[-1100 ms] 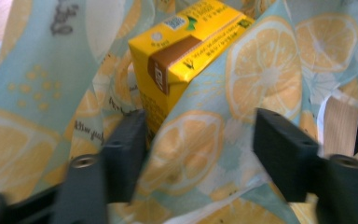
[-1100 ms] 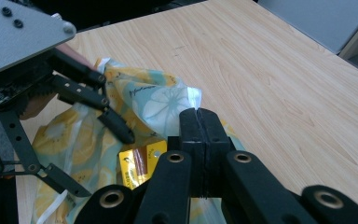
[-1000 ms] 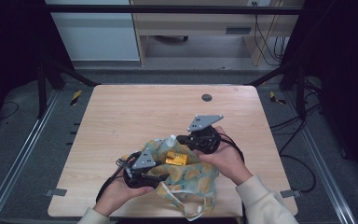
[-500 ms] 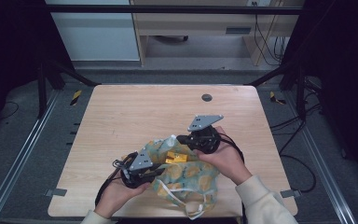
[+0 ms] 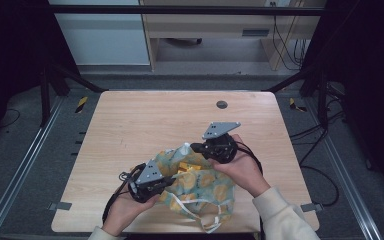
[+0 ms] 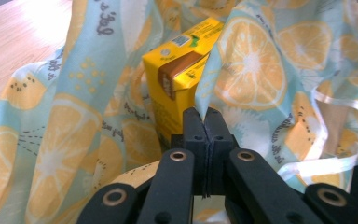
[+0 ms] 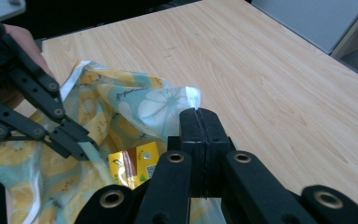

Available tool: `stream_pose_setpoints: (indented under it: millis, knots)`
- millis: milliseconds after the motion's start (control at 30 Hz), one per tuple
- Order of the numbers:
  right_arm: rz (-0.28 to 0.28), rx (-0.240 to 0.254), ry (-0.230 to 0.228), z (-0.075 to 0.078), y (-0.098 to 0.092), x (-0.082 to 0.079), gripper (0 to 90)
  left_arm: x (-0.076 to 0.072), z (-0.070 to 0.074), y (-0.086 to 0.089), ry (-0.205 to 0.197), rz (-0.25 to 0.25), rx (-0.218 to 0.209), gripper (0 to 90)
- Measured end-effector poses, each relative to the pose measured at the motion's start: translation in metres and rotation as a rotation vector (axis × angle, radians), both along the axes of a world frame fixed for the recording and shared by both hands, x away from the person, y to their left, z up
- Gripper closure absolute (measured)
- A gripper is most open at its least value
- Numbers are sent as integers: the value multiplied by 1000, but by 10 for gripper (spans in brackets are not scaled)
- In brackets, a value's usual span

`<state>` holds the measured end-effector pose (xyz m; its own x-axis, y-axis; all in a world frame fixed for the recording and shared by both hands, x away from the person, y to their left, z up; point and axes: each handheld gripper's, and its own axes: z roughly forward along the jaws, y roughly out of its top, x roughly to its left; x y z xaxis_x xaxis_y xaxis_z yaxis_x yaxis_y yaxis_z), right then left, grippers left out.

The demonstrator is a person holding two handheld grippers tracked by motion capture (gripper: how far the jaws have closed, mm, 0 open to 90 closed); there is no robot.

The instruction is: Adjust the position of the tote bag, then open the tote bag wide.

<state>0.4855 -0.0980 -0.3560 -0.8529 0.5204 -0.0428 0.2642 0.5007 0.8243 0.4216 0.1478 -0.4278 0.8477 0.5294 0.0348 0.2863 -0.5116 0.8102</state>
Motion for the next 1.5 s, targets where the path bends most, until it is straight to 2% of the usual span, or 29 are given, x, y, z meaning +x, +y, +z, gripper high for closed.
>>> stream_pose_setpoints:
  millis: [233, 533, 967, 1167, 1500]
  knots:
    - [-33, 9, -9, 3, -8, 5, 900, -12, 8, -2, -28, -31, -21, 900]
    - [-89, 22, -17, 7, -21, 17, 900, -23, 12, -1, -68, -81, -11, 900]
    - [-156, 29, -2, 2, -42, 30, 900, -23, 9, -1, -67, -74, -24, 900]
    - [-183, 28, 10, -3, -50, 38, 900, -23, 8, 0, -73, -80, -12, 900]
    - [-223, 28, 36, -19, -63, 51, 900, -22, -3, 0, -57, -84, 27, 900]
